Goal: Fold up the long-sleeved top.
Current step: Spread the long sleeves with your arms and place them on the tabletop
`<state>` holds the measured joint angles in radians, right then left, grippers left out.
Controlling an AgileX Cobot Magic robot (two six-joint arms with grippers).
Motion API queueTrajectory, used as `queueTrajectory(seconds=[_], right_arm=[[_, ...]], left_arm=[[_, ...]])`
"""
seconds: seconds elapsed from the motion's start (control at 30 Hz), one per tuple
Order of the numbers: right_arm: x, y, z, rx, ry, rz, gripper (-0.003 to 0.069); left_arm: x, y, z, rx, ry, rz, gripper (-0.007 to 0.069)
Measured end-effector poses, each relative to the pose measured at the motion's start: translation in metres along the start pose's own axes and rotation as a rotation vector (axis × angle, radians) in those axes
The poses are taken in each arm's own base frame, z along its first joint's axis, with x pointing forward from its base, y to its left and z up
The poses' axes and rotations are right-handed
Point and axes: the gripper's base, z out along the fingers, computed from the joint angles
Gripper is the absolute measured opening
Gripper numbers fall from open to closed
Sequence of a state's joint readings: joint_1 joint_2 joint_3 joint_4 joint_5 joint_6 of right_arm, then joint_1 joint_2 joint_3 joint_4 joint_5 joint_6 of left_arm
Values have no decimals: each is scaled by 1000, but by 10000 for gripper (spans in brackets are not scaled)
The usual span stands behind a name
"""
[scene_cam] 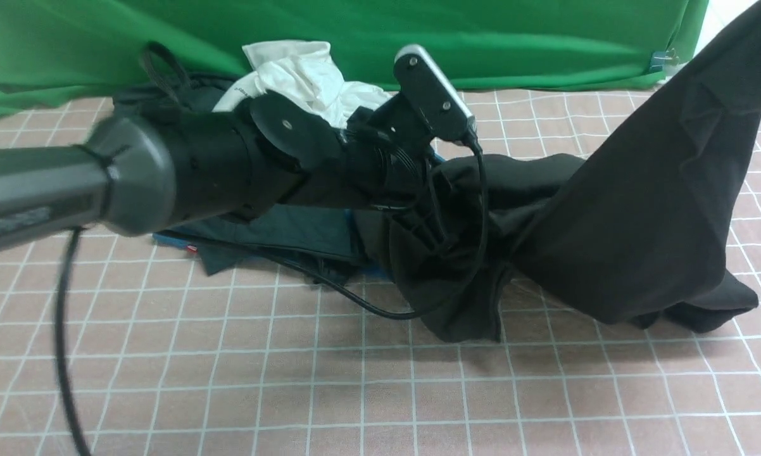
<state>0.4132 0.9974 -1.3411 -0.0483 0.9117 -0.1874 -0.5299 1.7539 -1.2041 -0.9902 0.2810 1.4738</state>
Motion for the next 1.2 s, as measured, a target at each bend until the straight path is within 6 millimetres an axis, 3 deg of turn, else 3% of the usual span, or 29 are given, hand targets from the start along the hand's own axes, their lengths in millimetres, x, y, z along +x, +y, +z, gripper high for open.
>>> queueTrajectory(seconds=[0.13,0.23,0.43,0.57,0.7,0.83,1.1,1.2], right_arm=[[1,0,0,-2,10,0,87],[2,0,-1,-2,17,-16,87],[-2,-6,-1,72,-16,-112,87],[-6,-14,-2,160,-56,-122,87],[-6,-14,-2,162,-60,-96,87],[-1,-10,-10,114,-38,-46,87],[12,-7,-37,82,11,-12,87],[23,4,-43,-26,113,23,87]], left_arm=[[-21,-10,-37,131,-51,-37,49],[-39,-6,-70,172,-81,-57,50],[-82,46,-154,71,-105,-67,48],[-91,82,-201,-12,-27,-77,48],[-87,101,-216,-99,-11,-97,48],[-70,119,-224,-155,40,-219,48],[-41,125,-196,-22,213,-319,48],[-36,129,-187,-9,234,-337,48]])
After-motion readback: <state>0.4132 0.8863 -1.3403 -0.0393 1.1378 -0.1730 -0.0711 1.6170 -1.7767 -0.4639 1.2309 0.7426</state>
